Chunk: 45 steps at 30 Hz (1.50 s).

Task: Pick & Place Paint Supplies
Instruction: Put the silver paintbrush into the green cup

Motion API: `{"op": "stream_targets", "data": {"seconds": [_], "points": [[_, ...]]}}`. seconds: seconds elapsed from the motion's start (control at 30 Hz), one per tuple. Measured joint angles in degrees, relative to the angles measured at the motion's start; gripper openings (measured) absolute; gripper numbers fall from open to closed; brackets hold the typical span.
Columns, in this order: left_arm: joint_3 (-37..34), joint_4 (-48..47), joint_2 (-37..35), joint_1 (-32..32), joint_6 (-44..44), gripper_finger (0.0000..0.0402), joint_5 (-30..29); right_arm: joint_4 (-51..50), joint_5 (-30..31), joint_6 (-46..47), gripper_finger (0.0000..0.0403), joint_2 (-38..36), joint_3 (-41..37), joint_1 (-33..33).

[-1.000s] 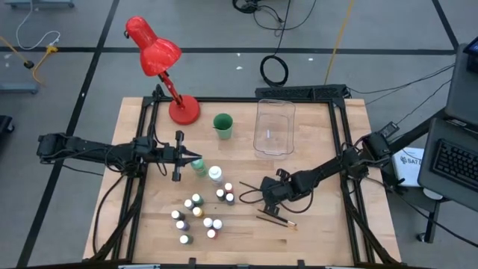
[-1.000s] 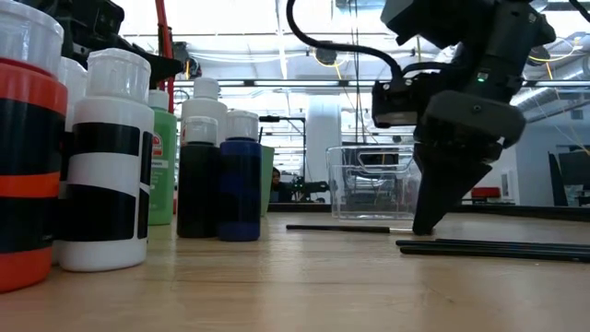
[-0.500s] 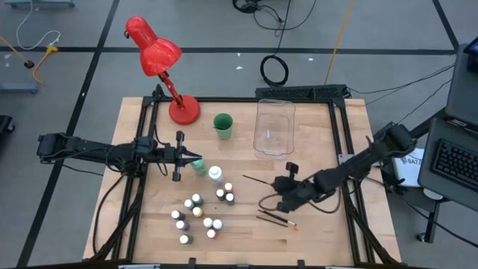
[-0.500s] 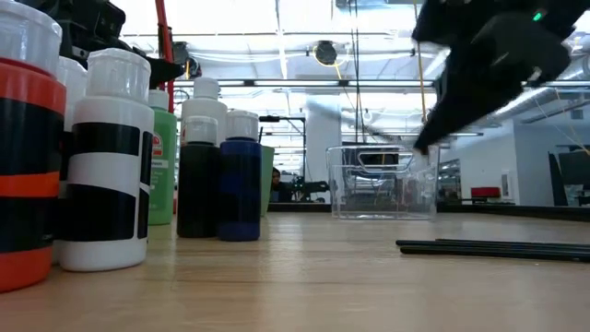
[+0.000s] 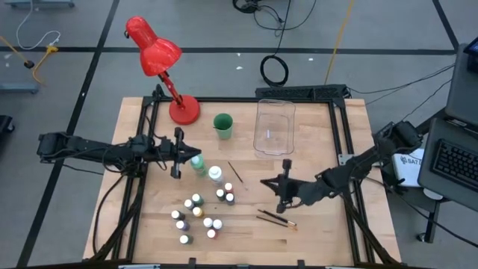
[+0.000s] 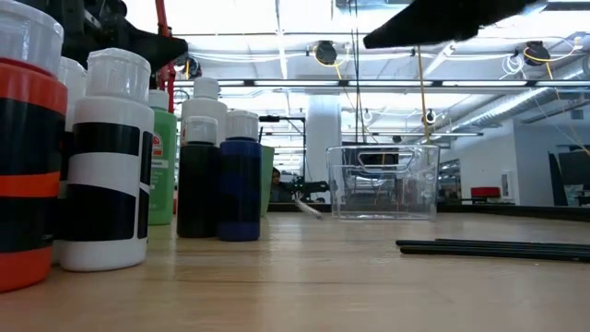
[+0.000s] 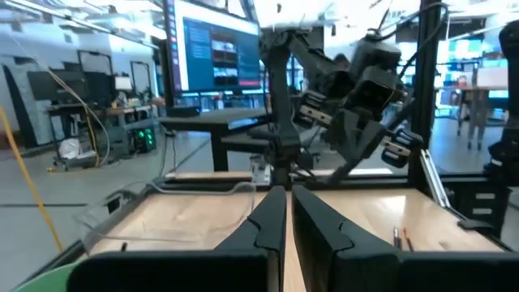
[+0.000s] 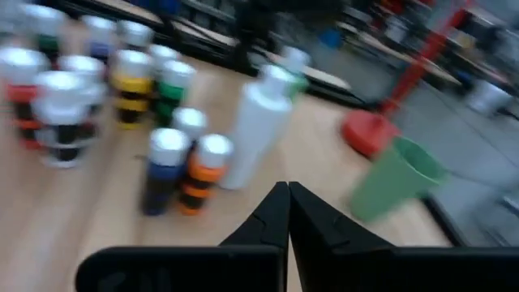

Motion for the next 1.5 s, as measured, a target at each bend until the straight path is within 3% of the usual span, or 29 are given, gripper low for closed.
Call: {"op": "stream_targets", "data": {"seconds": [0.13, 0.33, 0.47, 0.57, 0.63, 0.73, 0.9, 1.23, 1.5], "points": [[1.06, -2.83, 1.83, -0.02, 0.65, 0.0026, 0.92, 10.84, -3.23, 0.37, 0.0001, -0.17, -5.95, -2.89], [1.16, -3.05, 4.42, -0.02, 2.21, 0.0026, 0.92, 6.14, -4.03, 7.37, 0.0, -1.31, -7.43, -3.59], [1.16, -3.13, 5.62, -0.02, 2.21, 0.0026, 0.92, -11.46, -9.26, 17.05, 0.0, -1.36, -0.07, 0.28], [1.16, -3.2, 5.86, -0.02, 1.95, 0.0026, 0.94, -32.21, -11.1, 29.0, 0.0, 1.2, 9.51, 5.07], [1.16, -3.24, 5.82, -0.02, 1.97, 0.0026, 0.94, -44.73, -16.15, 37.87, 0.0, 4.28, 15.48, 8.0], [1.16, -3.56, 5.82, -0.02, 2.84, 0.0026, 0.94, -54.73, -25.12, 50.58, 0.0, 8.63, 21.63, 12.61], [1.16, -3.27, 5.82, -0.02, 5.13, 0.0026, 0.9, -55.6, -33.56, 66.84, 0.0022, 14.63, 22.27, 16.25], [1.16, -2.76, 5.82, -0.02, 13.13, 0.0026, 0.88, -56.08, -46.4, 74.87, 0.0132, 22.74, 22.27, 14.05], [1.16, -2.59, 5.82, -0.01, 14.91, 0.0026, 0.88, -58.11, -43.35, 76.15, 0.0132, 25.15, 22.34, 13.93]]}}
